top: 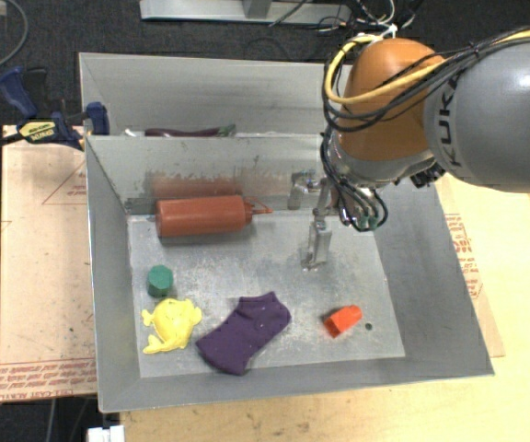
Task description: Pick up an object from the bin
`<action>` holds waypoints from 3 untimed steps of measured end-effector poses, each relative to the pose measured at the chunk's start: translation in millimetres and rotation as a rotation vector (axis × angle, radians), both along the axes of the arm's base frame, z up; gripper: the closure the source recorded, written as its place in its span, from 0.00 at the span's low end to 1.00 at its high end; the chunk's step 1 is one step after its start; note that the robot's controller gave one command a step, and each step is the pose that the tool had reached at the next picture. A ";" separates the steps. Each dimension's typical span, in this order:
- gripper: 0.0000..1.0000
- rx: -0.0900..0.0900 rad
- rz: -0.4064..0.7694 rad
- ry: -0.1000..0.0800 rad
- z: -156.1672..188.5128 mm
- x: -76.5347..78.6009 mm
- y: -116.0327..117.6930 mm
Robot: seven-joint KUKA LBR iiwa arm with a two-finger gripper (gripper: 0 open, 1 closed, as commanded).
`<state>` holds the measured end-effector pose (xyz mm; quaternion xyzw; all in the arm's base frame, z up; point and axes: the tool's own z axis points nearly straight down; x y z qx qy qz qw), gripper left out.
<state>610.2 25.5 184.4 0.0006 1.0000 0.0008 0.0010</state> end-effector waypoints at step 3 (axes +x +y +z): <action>0.00 0.004 -0.073 -0.003 -98.7 -51.4 41.5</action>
Offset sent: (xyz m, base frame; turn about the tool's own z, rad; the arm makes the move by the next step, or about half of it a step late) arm -0.0516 0.0807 -0.0685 -0.0392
